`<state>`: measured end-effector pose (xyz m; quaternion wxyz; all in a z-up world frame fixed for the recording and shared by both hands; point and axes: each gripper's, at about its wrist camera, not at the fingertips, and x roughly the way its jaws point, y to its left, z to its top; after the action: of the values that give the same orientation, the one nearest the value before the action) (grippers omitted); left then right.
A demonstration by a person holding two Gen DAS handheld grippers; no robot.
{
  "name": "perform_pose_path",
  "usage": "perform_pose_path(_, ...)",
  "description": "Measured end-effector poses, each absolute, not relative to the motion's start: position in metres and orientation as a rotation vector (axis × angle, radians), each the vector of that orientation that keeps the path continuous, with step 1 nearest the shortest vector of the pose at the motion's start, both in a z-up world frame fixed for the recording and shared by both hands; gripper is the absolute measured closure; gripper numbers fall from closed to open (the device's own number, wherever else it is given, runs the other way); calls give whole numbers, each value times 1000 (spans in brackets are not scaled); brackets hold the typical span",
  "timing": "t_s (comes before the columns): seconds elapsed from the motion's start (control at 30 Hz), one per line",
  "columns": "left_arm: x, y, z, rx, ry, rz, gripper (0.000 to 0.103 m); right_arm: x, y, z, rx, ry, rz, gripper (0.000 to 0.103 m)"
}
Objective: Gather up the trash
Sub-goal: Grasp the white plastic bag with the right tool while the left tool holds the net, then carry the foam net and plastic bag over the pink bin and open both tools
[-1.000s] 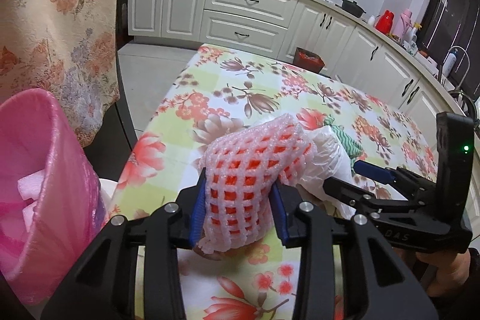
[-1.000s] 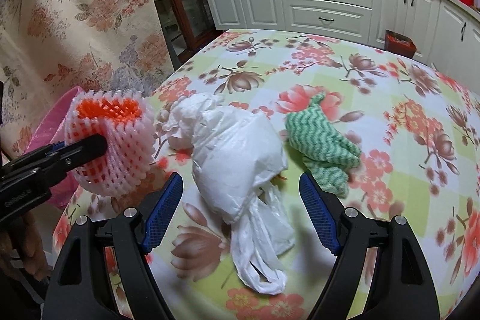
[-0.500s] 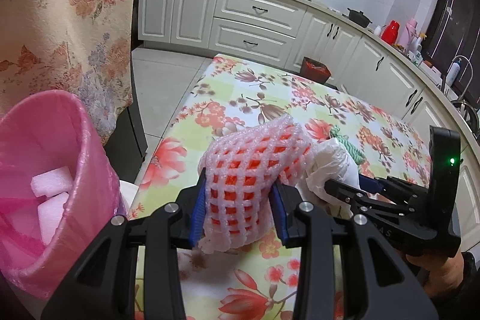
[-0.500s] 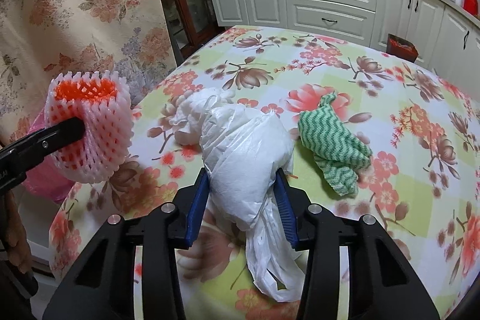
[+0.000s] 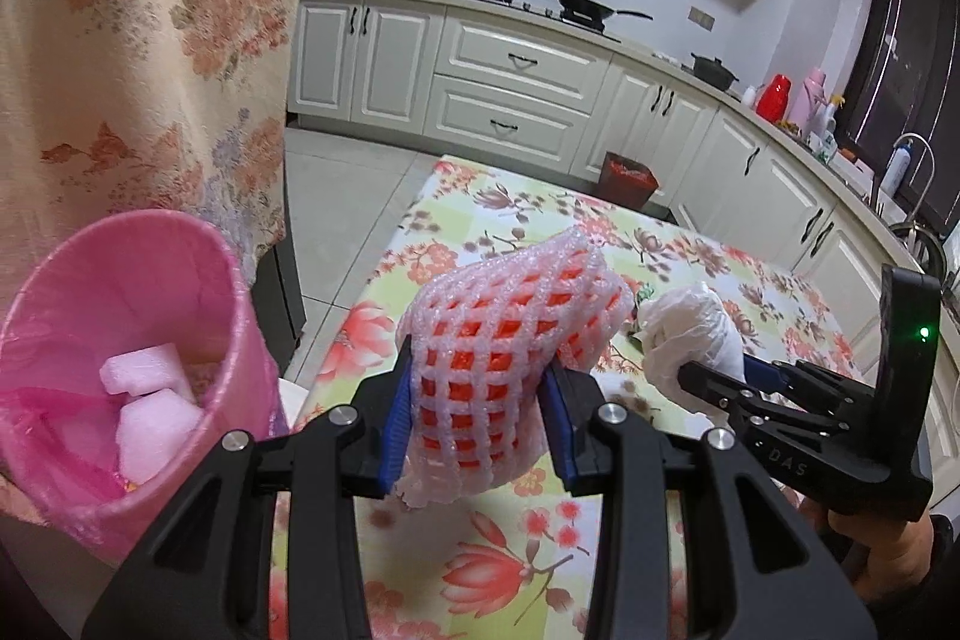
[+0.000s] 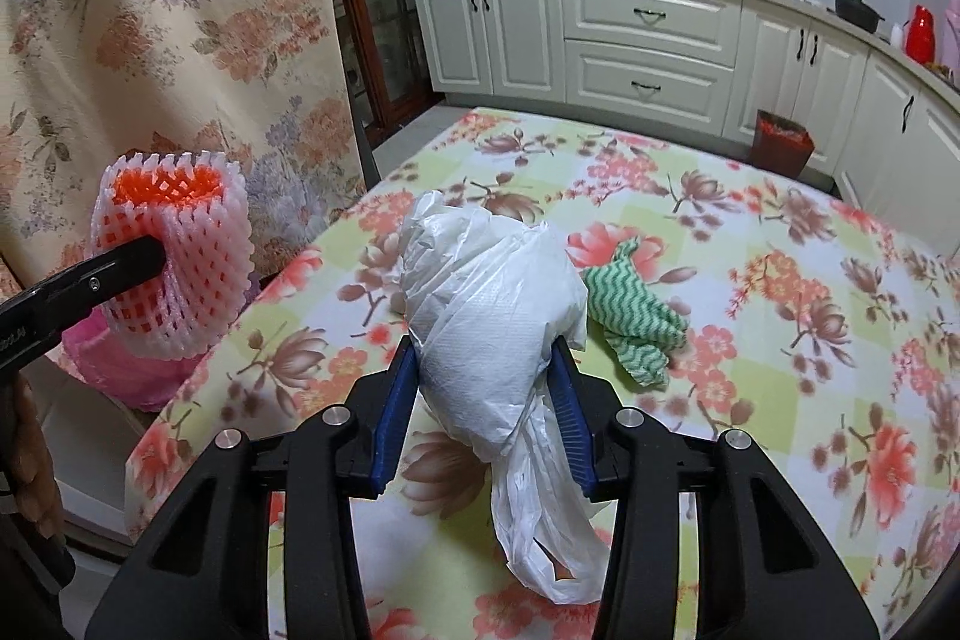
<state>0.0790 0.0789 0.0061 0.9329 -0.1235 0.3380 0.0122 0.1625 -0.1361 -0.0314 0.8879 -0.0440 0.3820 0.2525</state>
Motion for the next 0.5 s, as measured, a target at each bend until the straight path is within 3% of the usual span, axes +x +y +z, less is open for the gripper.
perform_pose_path(0.5, 38, 91, 35, -269, 618, 53, 67, 130, -129, 3, -117, 723, 537, 61)
